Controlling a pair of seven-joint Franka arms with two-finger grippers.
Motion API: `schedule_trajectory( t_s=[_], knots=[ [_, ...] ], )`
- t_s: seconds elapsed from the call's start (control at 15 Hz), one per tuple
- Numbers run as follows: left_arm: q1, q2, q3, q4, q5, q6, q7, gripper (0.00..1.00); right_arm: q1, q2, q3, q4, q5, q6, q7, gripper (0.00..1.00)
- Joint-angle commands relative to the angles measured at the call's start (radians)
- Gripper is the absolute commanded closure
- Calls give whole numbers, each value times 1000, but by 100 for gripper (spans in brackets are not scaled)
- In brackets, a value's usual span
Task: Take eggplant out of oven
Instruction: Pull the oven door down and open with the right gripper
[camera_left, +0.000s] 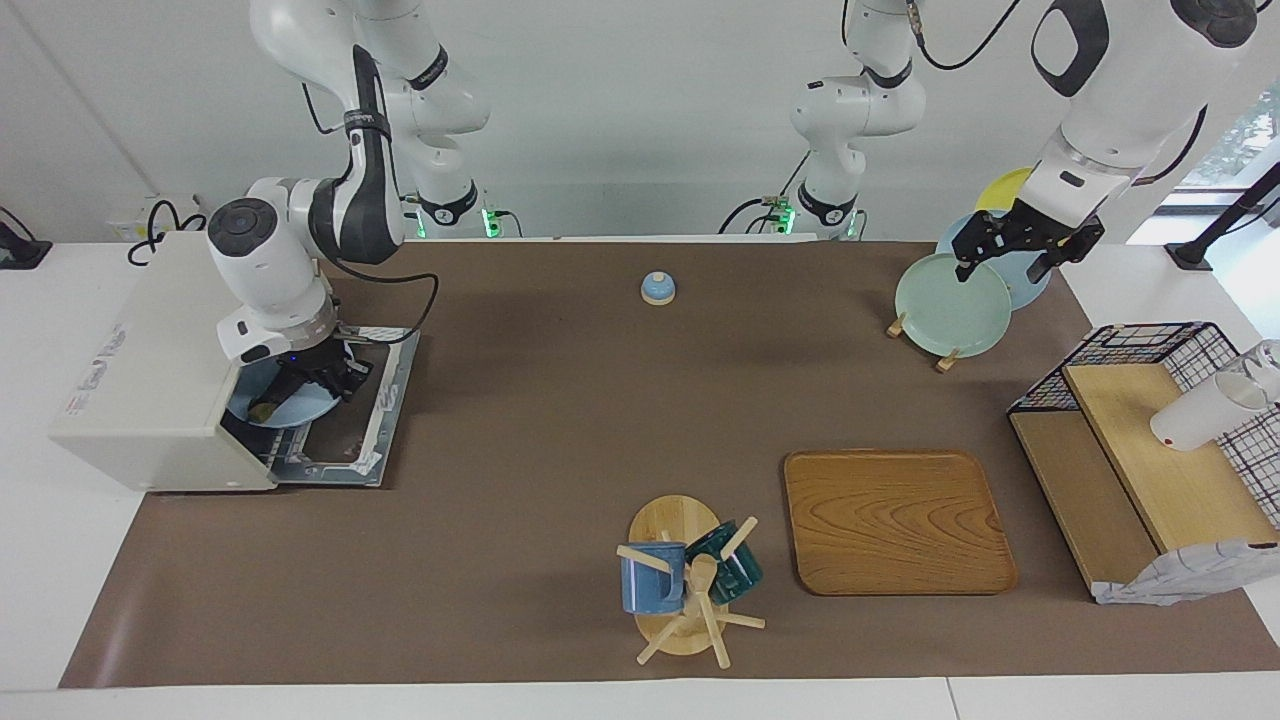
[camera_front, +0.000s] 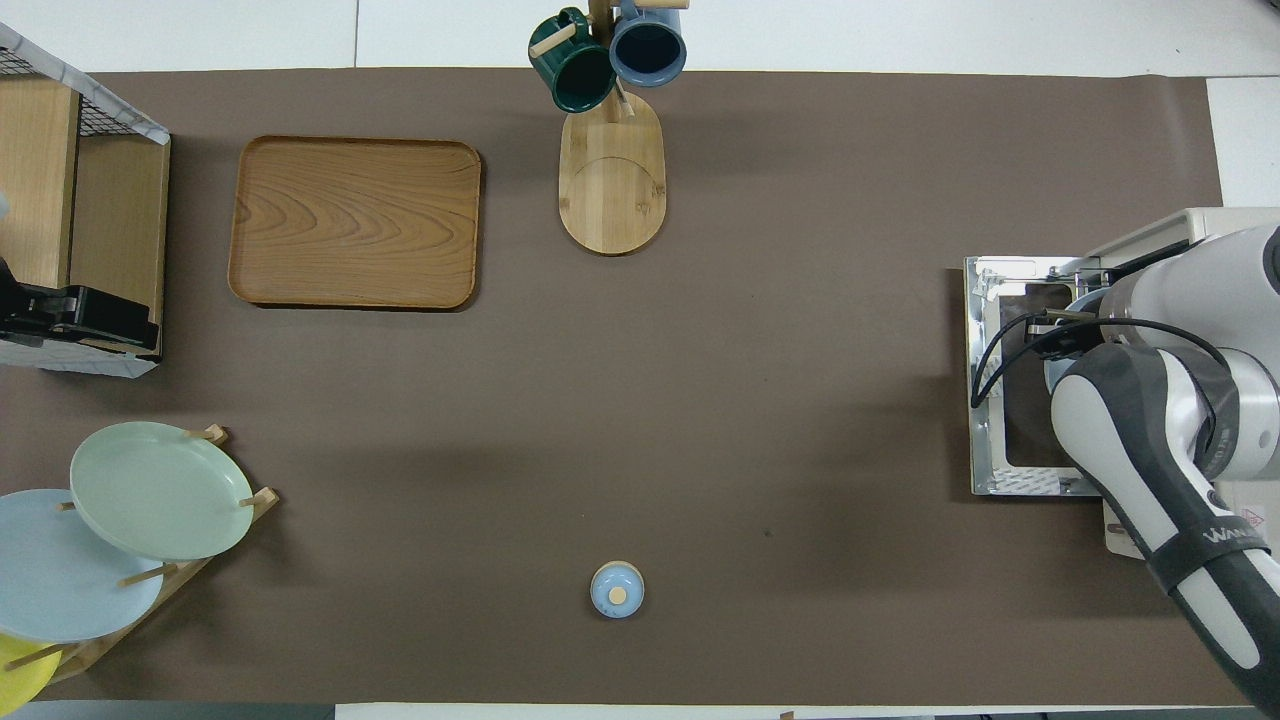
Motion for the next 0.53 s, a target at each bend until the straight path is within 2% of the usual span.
schedule_trajectory(
  t_s=[0.0,0.2,0.33,0.47],
  knots=[
    [-6,-13,5,-7,22,9,7,0,76,15,10,108,-30,-136,-6,100],
    [-6,-13,4,-7,22,9,7,0,185,81,13,322,-38,-309,105,100],
    [-6,-13,4,-7,22,9,7,0,282,101,14,389,-28,-331,231,100],
    [-6,-13,5,-7,22,7,7,0,334,140,16,463,-21,-346,349,100]
  ],
)
